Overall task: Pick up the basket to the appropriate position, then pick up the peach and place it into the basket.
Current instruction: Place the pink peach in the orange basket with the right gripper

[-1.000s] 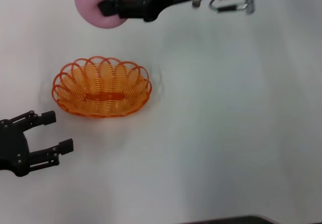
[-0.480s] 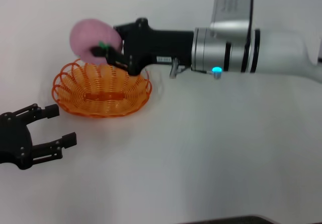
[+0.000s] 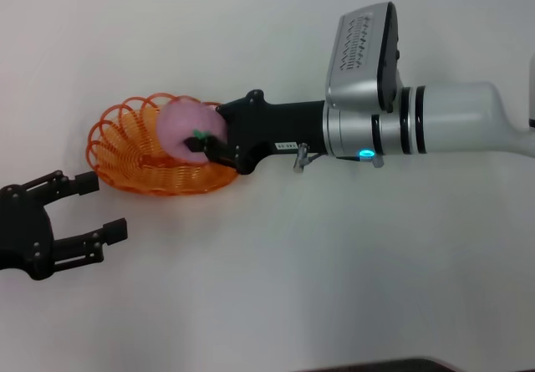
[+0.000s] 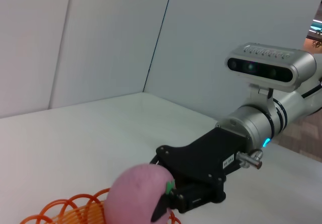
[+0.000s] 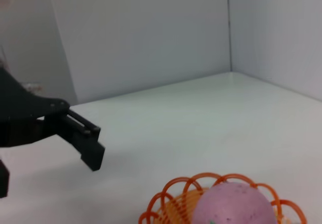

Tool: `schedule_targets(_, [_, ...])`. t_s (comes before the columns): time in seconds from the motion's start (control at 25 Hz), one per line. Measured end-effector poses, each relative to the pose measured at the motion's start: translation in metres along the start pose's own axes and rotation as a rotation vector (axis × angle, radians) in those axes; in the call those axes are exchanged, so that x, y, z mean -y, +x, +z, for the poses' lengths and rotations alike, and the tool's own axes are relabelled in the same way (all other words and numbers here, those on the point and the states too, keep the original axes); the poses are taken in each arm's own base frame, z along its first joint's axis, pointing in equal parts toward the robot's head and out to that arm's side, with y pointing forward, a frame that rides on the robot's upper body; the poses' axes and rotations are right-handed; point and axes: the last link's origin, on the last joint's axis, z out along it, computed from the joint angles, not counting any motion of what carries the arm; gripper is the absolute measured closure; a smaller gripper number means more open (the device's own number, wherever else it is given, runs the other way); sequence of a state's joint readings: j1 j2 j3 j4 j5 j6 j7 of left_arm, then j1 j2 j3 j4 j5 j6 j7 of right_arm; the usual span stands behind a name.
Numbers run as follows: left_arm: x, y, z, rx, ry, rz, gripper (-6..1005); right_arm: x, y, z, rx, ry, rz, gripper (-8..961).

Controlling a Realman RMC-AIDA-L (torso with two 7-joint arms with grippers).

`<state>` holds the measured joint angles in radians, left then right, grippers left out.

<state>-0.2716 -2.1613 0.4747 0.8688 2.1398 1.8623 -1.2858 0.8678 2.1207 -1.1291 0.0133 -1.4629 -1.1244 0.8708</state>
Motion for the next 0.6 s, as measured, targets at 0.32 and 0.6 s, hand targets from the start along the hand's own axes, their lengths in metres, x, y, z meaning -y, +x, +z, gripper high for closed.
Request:
schedule_targets(0.32, [0.0003,-0.0002,0.0002,0.001,0.002,-0.003,151,-0.0024,0.0004,0.0023,-0.039,-0.035,0.019,711])
schedule_targets(0.6, [0.0004,-0.0002,0.0001,0.001,0.002,-0.003,151,-0.0012,-0.0005,0.003,-0.04,-0.029,0.026,571])
